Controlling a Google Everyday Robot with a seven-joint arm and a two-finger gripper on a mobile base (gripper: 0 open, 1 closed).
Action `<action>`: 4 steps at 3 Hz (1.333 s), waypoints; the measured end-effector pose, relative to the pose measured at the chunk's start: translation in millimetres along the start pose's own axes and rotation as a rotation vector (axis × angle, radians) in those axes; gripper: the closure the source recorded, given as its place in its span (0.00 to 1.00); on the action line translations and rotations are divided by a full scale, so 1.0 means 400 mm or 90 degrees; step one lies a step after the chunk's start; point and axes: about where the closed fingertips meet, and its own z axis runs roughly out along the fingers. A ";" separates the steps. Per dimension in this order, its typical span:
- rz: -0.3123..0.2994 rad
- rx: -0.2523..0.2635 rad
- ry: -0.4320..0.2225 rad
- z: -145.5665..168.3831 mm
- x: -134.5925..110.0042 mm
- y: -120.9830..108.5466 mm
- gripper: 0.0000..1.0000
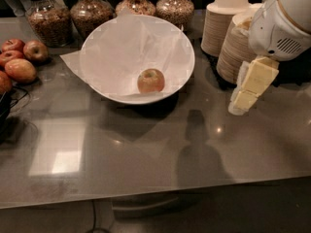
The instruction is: Pick apple from white bowl
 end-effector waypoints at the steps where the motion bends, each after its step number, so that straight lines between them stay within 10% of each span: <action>1: -0.029 0.019 -0.045 0.039 -0.078 -0.034 0.00; 3: -0.021 0.019 -0.077 0.061 -0.103 -0.056 0.00; 4: -0.039 0.002 -0.136 0.114 -0.196 -0.107 0.18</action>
Offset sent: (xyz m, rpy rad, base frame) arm 0.0173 0.0254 -0.0005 0.0376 -0.0418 0.0440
